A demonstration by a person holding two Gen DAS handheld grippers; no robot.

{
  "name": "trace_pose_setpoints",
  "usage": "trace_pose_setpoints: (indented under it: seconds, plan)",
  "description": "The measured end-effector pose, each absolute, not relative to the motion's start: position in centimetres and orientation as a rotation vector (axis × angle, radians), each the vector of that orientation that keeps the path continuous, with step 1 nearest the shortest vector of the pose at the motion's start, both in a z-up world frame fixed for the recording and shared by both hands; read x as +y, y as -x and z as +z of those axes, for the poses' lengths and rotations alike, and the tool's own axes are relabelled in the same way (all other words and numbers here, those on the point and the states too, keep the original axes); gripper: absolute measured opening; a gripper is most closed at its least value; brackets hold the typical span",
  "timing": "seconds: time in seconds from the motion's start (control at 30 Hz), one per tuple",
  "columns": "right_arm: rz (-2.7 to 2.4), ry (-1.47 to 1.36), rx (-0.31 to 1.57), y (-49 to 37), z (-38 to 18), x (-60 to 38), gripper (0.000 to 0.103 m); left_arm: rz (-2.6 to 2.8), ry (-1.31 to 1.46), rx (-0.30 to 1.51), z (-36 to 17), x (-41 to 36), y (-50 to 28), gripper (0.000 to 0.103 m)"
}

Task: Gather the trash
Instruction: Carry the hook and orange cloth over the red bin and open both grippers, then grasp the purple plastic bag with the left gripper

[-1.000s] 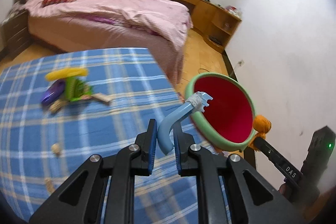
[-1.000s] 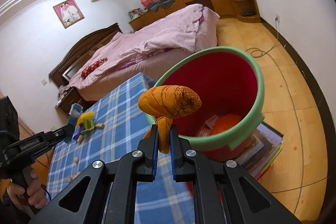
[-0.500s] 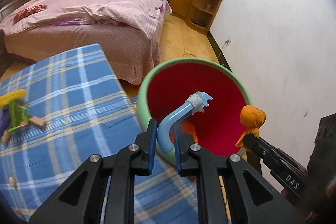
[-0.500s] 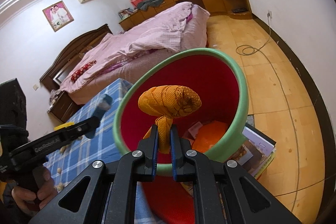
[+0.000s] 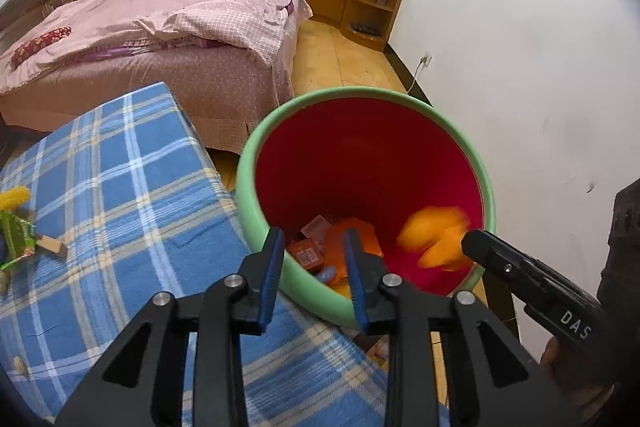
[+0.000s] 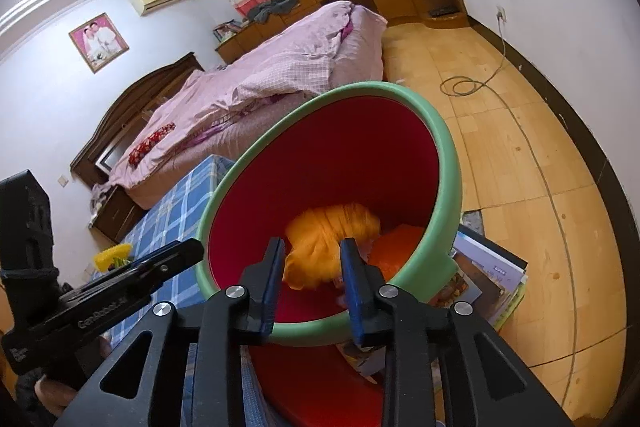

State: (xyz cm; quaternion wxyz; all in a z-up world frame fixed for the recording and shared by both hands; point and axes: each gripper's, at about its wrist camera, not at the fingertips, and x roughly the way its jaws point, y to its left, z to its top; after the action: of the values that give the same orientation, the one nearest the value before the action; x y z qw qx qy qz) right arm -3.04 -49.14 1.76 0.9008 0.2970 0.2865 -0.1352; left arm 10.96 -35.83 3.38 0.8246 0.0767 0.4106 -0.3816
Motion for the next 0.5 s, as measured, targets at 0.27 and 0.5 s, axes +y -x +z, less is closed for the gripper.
trace_pose_setpoints:
  seconds: [0.27, 0.5]
  plan:
    - [-0.259, -0.614, 0.592, 3.1, 2.4, -48.0, 0.052, -0.752, -0.12, 0.887, 4.4, -32.5, -11.4, 0.039]
    - [-0.242, -0.602, 0.57, 3.3, 3.6, -46.5, 0.066, -0.644, -0.068, 0.887, 5.2, -28.0, -12.8, 0.045]
